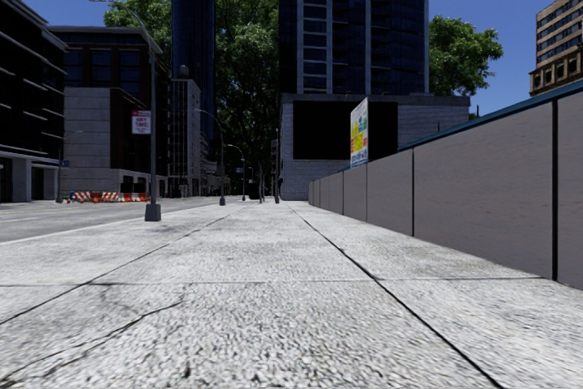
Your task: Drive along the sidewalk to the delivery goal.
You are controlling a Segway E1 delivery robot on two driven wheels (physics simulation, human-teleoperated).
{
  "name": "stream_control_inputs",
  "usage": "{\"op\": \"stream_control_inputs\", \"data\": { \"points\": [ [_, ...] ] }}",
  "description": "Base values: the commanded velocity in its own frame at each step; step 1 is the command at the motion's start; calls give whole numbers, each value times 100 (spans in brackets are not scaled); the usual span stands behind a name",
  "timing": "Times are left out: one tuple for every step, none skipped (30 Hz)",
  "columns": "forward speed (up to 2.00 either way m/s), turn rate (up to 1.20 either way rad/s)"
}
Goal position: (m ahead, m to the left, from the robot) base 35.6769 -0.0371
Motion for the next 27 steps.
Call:
{"op": "stream_control_inputs", "data": {
  "points": [
    [200, 0],
    [200, 0],
    [200, 0],
    [200, 0],
    [200, 0],
    [200, 0],
    [200, 0],
    [200, 0],
    [200, 0],
    [200, 0],
    [200, 0],
    [200, 0],
    [200, 0],
    [200, 0],
    [200, 0],
    [200, 0],
    [200, 0],
    [200, 0],
    [200, 0],
    [200, 0],
    [200, 0],
    [200, 0],
    [200, 0],
    [200, 0],
    [200, 0],
    [200, 0],
    [200, 0]
  ]
}}
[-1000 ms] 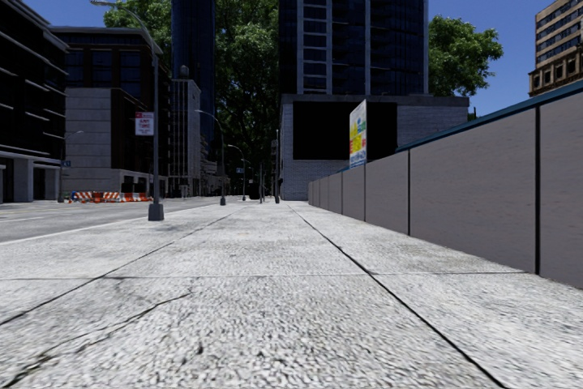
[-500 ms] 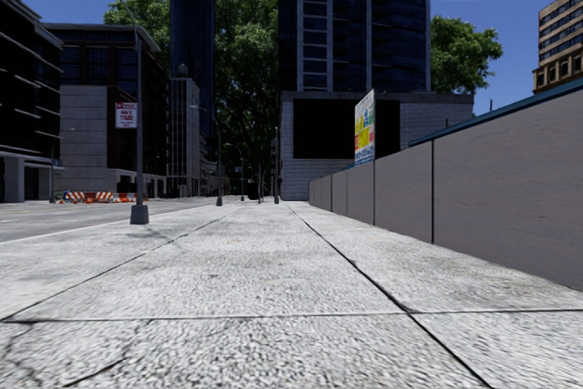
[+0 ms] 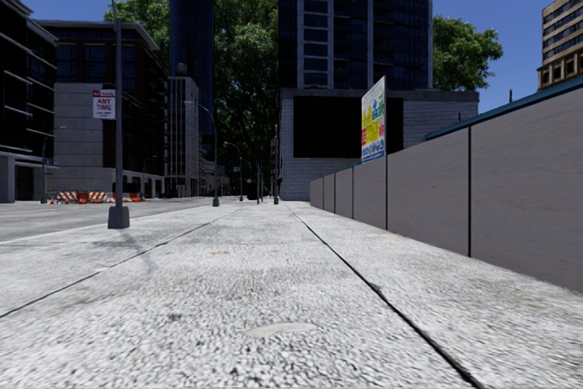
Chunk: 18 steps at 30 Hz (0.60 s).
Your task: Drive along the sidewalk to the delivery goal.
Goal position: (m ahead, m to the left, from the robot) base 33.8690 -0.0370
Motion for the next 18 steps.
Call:
{"op": "stream_control_inputs", "data": {
  "points": [
    [200, 0],
    [200, 0],
    [200, 0],
    [200, 0],
    [200, 0],
    [200, 0],
    [200, 0],
    [200, 0],
    [200, 0],
    [200, 0],
    [200, 0],
    [200, 0],
    [200, 0],
    [200, 0],
    [200, 0],
    [200, 0],
    [200, 0],
    [200, 0]
  ]
}}
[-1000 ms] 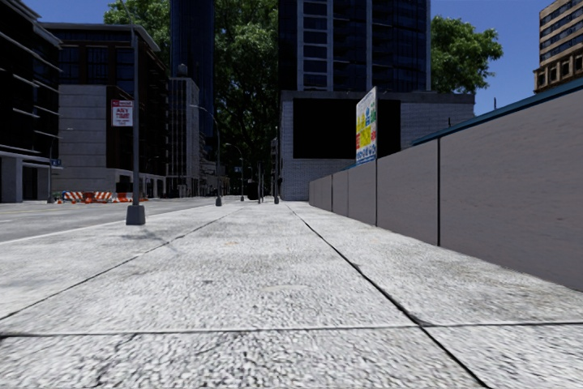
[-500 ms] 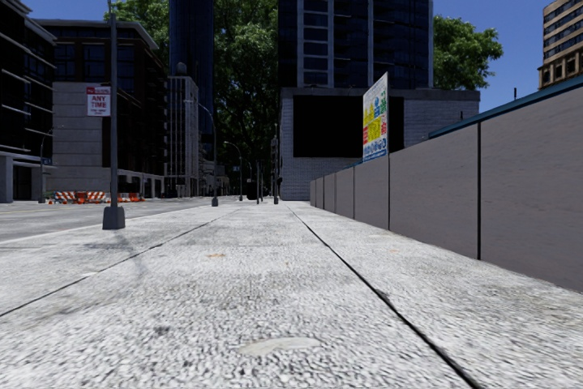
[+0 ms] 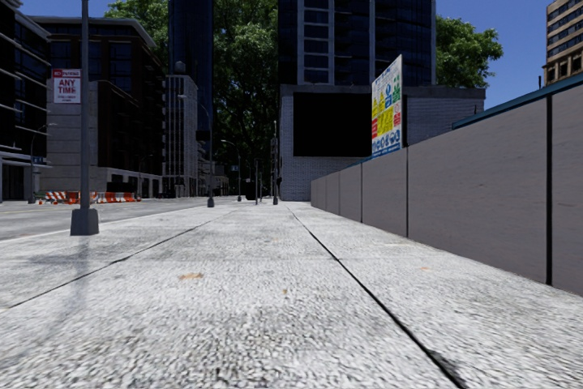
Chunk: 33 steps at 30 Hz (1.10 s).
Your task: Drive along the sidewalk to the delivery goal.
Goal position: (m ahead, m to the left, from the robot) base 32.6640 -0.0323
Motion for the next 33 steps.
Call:
{"op": "stream_control_inputs", "data": {
  "points": [
    [200, 0],
    [200, 0],
    [200, 0],
    [200, 0],
    [200, 0],
    [200, 0],
    [200, 0],
    [200, 0],
    [200, 0],
    [200, 0],
    [200, 0],
    [200, 0],
    [200, 0],
    [200, 0],
    [200, 0],
    [200, 0],
    [200, 0],
    [200, 0],
    [200, 0],
    [200, 0],
    [200, 0],
    [200, 0],
    [200, 0],
    [200, 0],
    [200, 0],
    [200, 0],
    [200, 0],
    [200, 0],
    [200, 0],
    [200, 0],
    [200, 0],
    [200, 0],
    [200, 0]
  ]
}}
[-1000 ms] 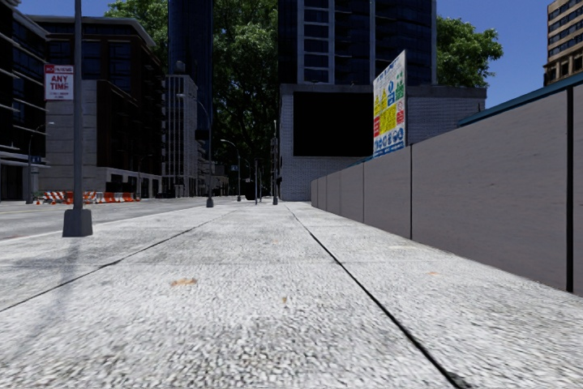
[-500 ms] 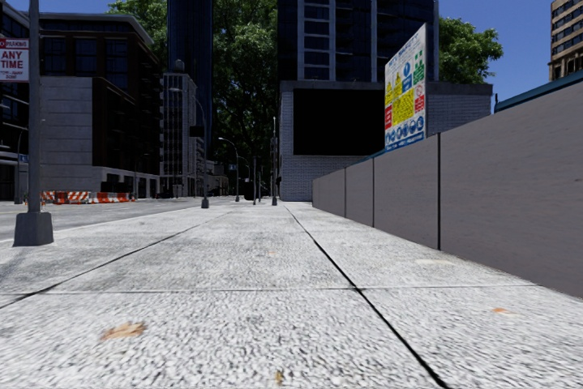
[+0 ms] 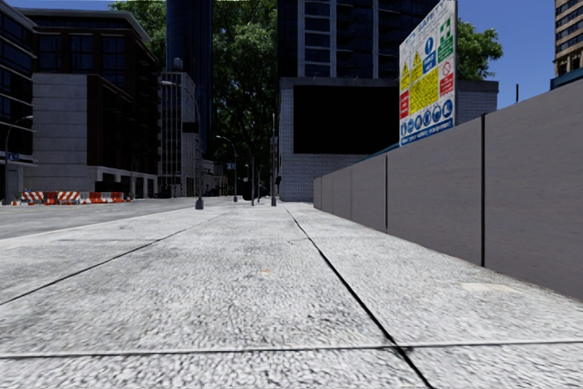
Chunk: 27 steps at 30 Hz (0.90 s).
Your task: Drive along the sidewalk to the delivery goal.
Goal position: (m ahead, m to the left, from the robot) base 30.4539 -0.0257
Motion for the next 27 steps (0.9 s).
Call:
{"op": "stream_control_inputs", "data": {
  "points": [
    [200, 0],
    [200, 0],
    [200, 0],
    [200, 0],
    [200, 0],
    [200, 0],
    [200, 0],
    [200, 0],
    [200, 0],
    [200, 0],
    [200, 0],
    [200, 0],
    [200, 0],
    [200, 0],
    [200, 0],
    [200, 0],
    [200, 0],
    [200, 0],
    [200, 0],
    [200, 0],
    [200, 0],
    [200, 0],
    [200, 0],
    [200, 0],
    [200, 0],
    [200, 0],
    [200, 0]
  ]
}}
